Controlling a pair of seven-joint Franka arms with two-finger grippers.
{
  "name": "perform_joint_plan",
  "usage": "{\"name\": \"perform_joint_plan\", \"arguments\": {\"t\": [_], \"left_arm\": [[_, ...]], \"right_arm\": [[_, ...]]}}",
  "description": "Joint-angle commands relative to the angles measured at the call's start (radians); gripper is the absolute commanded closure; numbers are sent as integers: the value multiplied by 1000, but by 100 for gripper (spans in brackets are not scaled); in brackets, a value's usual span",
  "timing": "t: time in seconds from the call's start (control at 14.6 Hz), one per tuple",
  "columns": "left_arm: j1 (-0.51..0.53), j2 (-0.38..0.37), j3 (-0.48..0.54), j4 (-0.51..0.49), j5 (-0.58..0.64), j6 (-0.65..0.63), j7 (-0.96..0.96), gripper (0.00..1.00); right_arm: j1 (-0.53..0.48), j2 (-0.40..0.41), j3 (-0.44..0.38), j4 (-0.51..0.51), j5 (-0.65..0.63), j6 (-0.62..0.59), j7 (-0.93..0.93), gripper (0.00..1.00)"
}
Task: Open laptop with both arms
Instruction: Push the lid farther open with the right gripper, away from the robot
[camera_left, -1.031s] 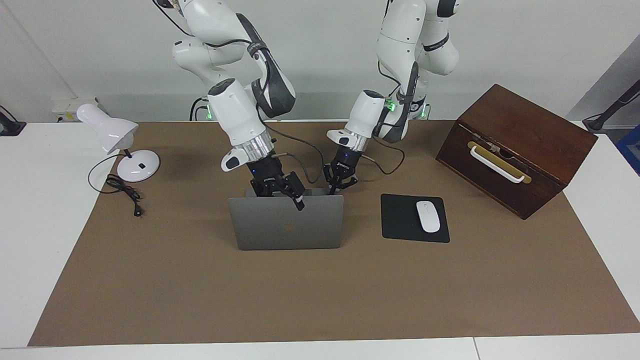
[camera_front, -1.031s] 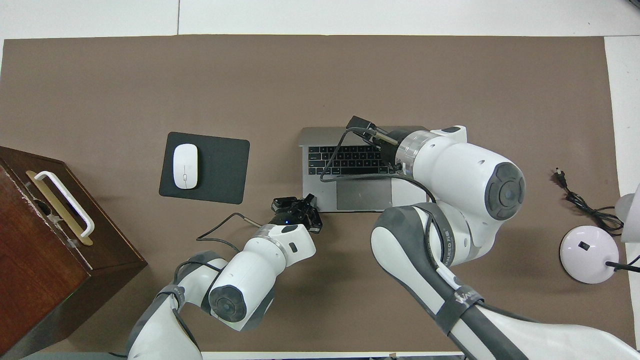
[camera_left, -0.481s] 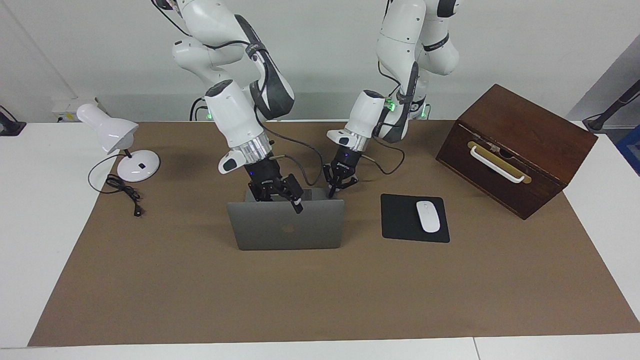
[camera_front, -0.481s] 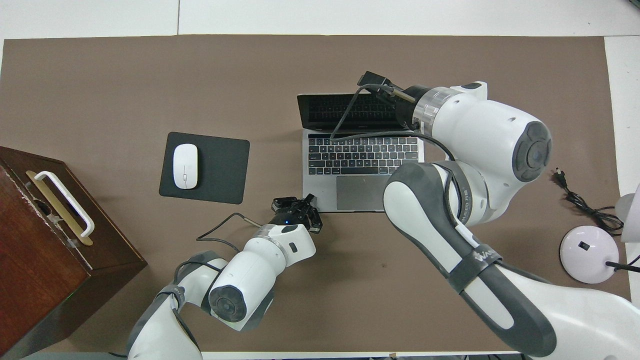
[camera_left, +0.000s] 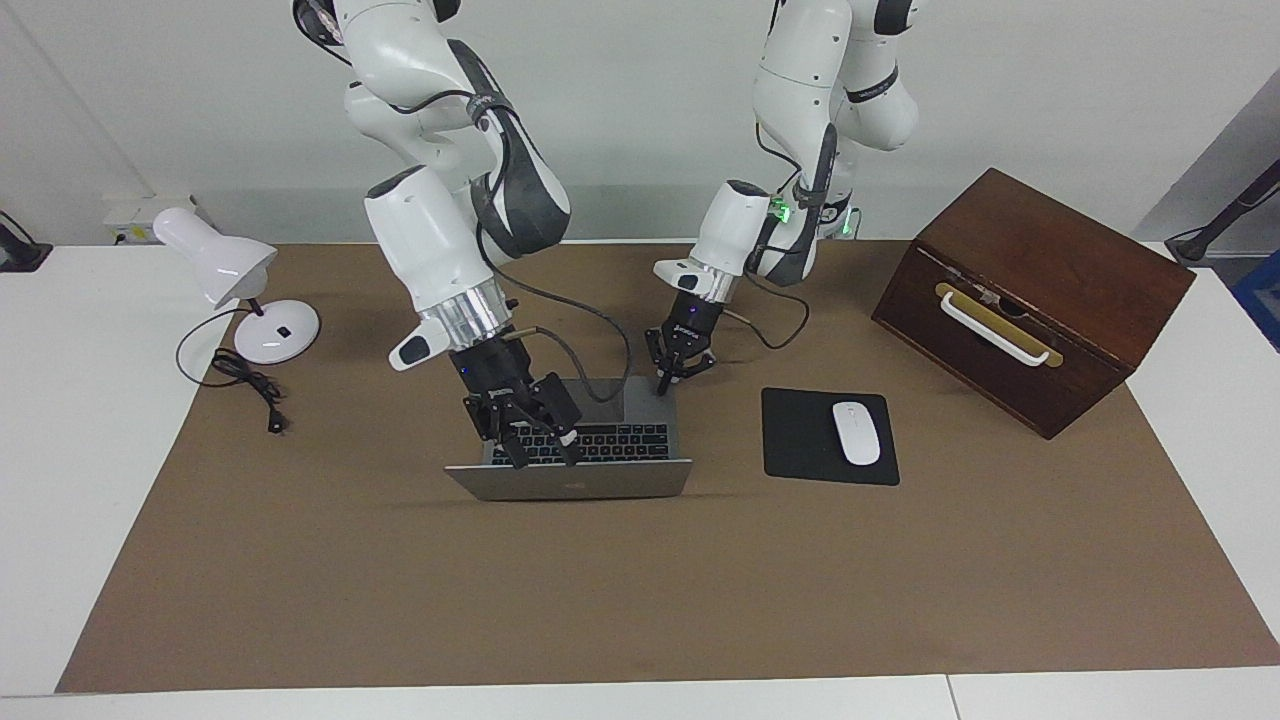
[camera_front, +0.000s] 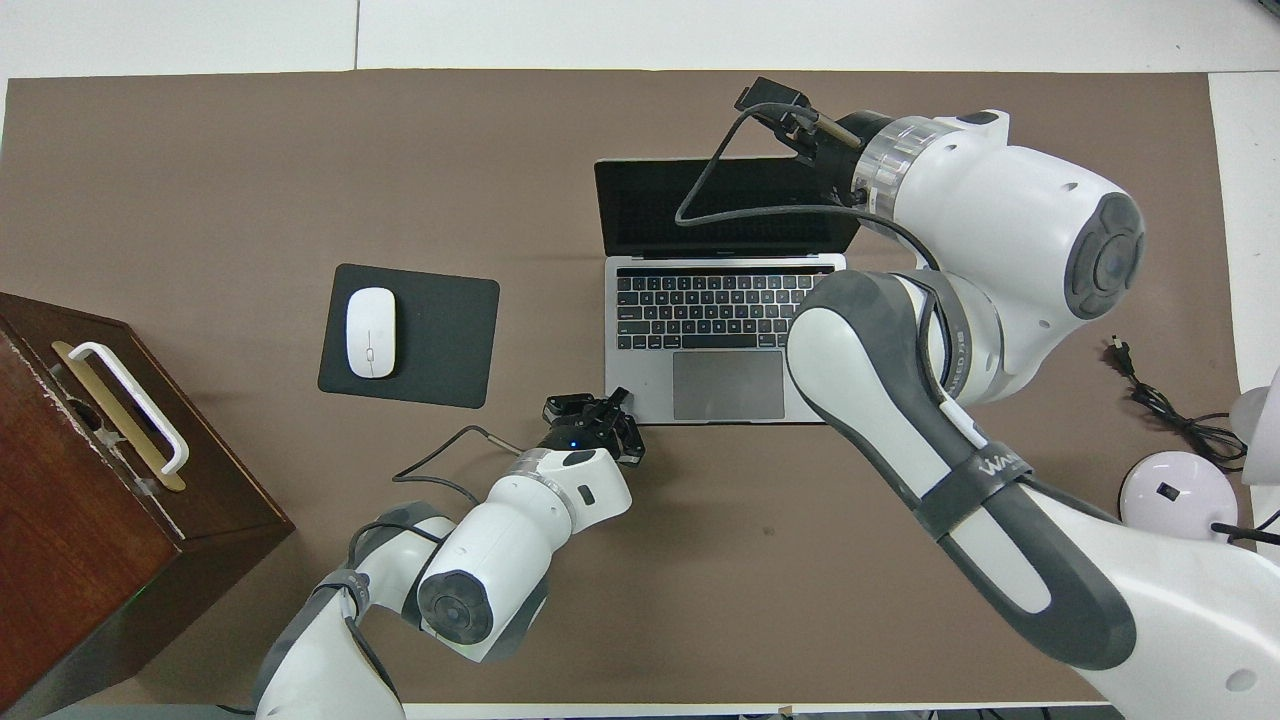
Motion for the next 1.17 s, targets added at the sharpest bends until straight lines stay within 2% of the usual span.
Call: {"name": "perform_joint_plan", "arguments": {"t": [0.0, 0.21, 0.41, 0.62, 0.76, 0.89, 1.1], "left_arm": [[15, 86, 6, 17, -7, 3, 22, 100], [17, 86, 6, 17, -7, 2, 22, 100], [17, 86, 6, 17, -8, 2, 14, 100], [15, 86, 6, 19, -10, 2, -32, 100], [15, 84, 6, 22, -10, 2, -57, 100], [19, 78, 6, 33, -10, -12, -66, 100], [37, 52, 4, 55, -10, -102, -67, 100]], "right_arm": [[-11, 28, 11, 29, 8, 20, -33, 0], [-11, 29, 11, 34, 8, 20, -33, 0], [-11, 78, 10, 152, 6, 3, -31, 0], [-37, 152, 8, 316, -59, -138, -39, 0], [-71, 207, 10, 460, -104, -250, -48, 0], [-88, 233, 10, 522, -104, -289, -71, 0], [-114, 238, 11, 539, -103, -339, -163, 0]]}}
